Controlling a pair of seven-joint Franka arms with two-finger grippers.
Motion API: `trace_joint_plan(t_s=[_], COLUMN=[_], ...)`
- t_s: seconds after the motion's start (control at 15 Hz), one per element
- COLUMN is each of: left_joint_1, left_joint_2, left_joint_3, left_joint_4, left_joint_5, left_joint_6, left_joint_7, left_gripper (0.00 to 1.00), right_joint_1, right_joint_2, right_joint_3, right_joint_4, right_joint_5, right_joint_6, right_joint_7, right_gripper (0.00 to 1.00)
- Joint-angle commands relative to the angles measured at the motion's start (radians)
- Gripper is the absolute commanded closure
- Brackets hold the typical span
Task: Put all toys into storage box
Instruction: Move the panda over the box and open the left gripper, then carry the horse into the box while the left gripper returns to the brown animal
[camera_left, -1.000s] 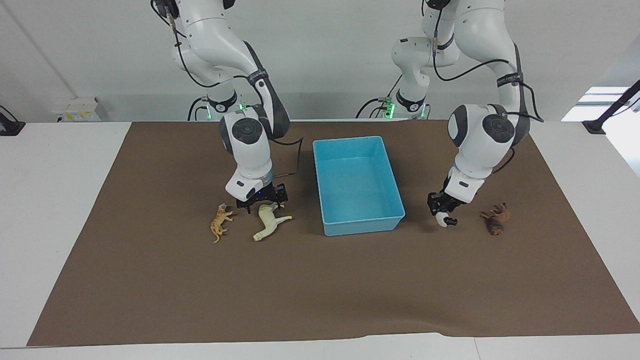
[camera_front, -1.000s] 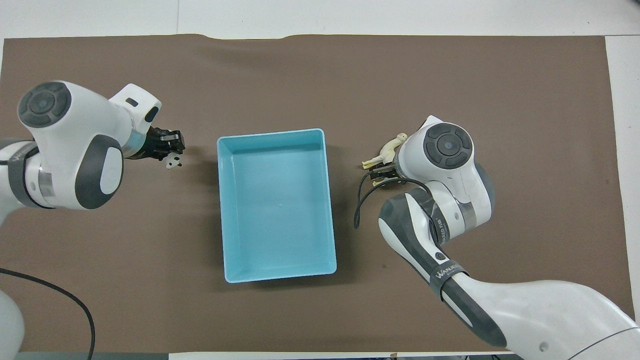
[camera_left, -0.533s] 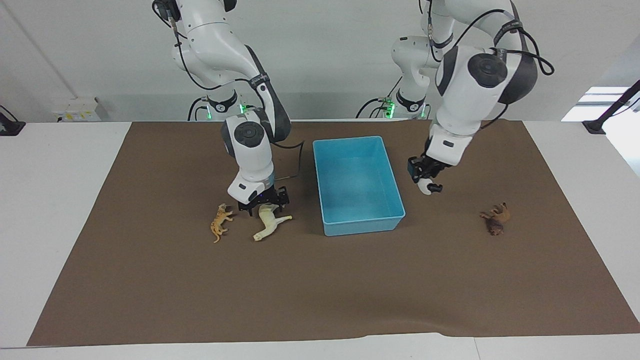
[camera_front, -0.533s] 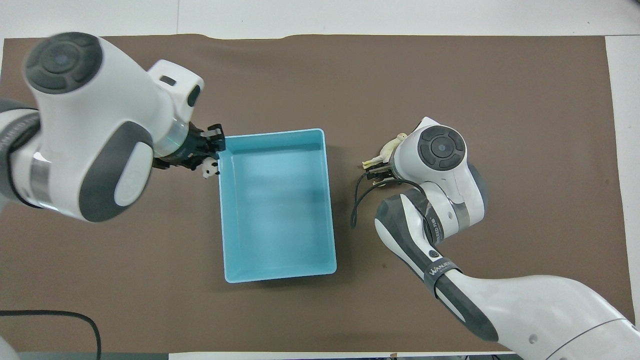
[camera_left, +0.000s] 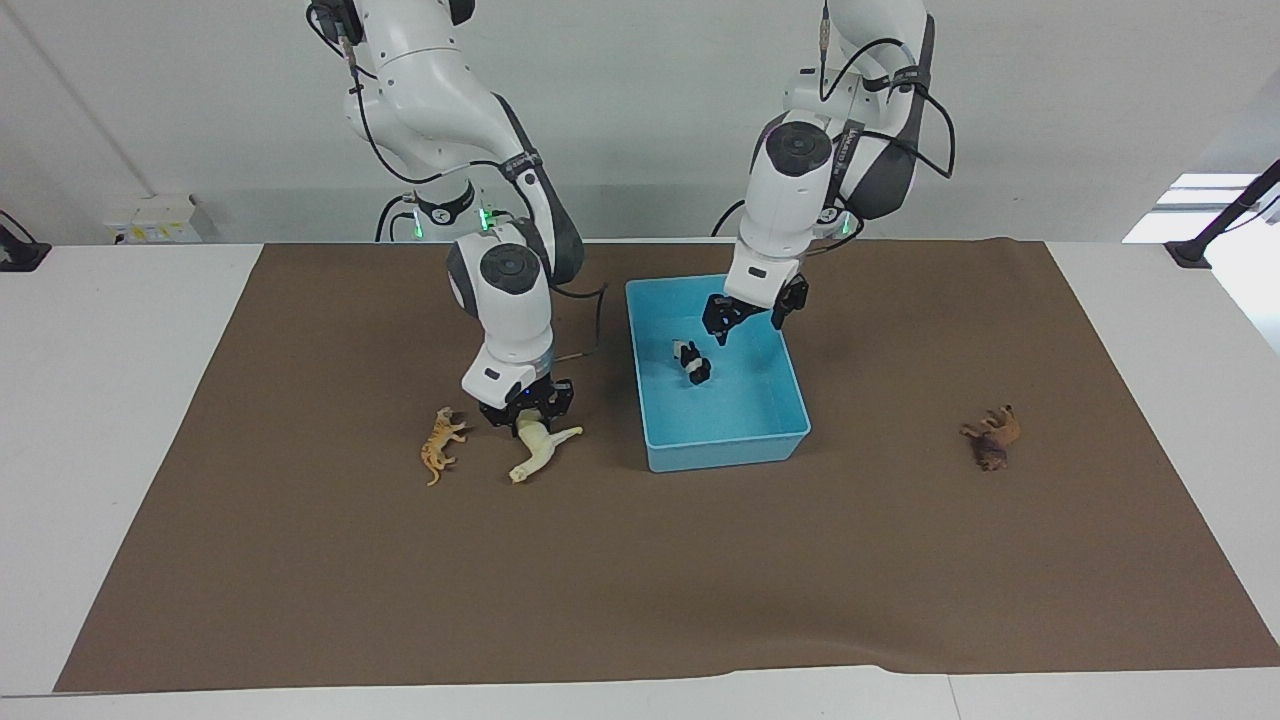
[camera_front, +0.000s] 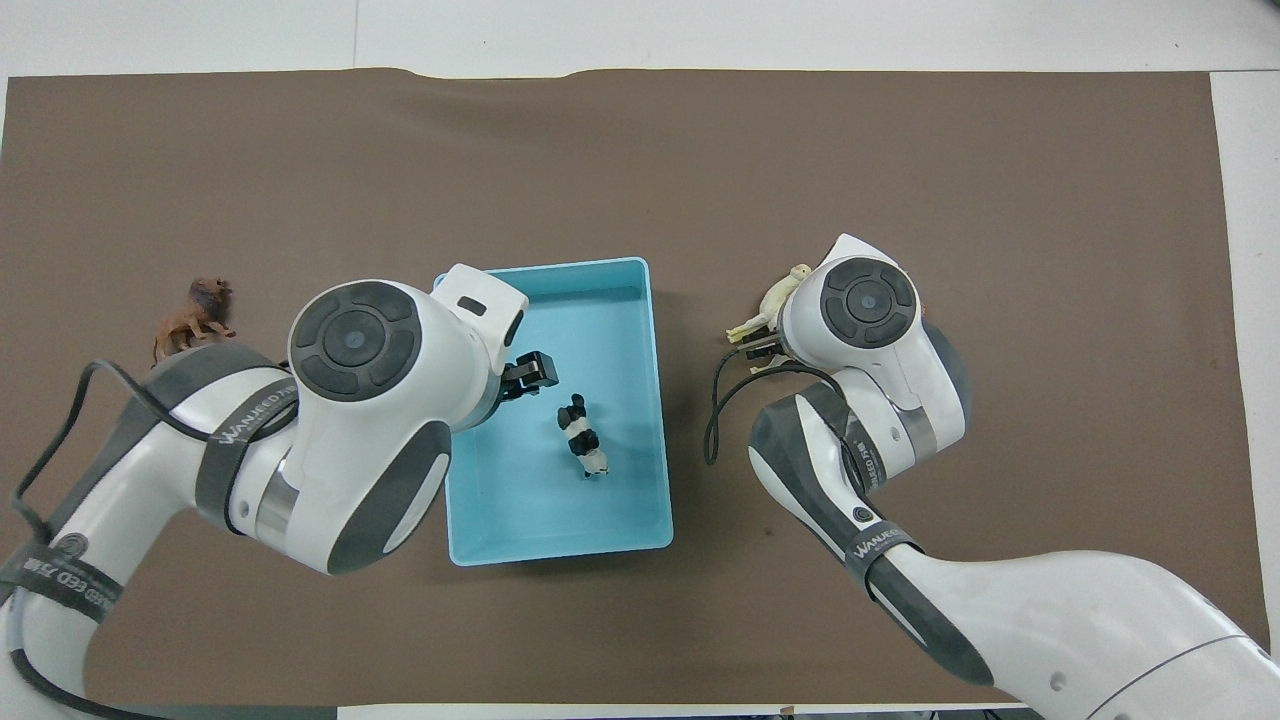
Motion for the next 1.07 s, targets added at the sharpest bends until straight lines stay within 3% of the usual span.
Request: trace_joint_plan(t_s=[0.0,0.13,0.33,0.53,0.73,0.87,1.0], left_joint_1=[0.109,0.233,0.385,0.476,0.511,0.533,0.550], left_joint_2=[-0.012,0.014,0.063,0.146,0.224,0.270,0.305], left_joint_3=[0.003,0.002,0.003,0.003,0.012,0.012,0.014], left_joint_4=[0.030,0.049,0.044,0.049,0.049,0.049,0.049], left_joint_5=[0.037,0.042,0.042,0.043,0.104,0.144,0.146], left_joint_6=[0.010,0.064,0.176,0.331,0.476,0.520,0.573], left_joint_7=[0.165,0.419,0.753,0.956,0.967,0.978,0.987], left_gripper=[0.00,0.00,0.00,0.00,0.00,0.00,0.00], right_joint_1=[0.009,0.026,0.083,0.149,0.228,0.311,0.339], right_joint_2=[0.000,-0.007,0.008,0.098,0.134,0.158,0.183], right_joint_3=[-0.010,-0.010,-0.005,-0.005,-0.005,-0.007,-0.008], right_joint_4=[0.018,0.127,0.431,0.686,0.756,0.707,0.650], right_joint_5=[-0.030,-0.038,-0.018,0.063,0.154,0.156,0.150], right_joint_6=[-0.050,-0.257,-0.627,-0.788,-0.680,-0.535,-0.474], right_joint_7=[0.038,0.085,0.153,0.260,0.458,0.536,0.541], right_gripper=[1.00,1.00,1.00,1.00,1.00,1.00,1.00])
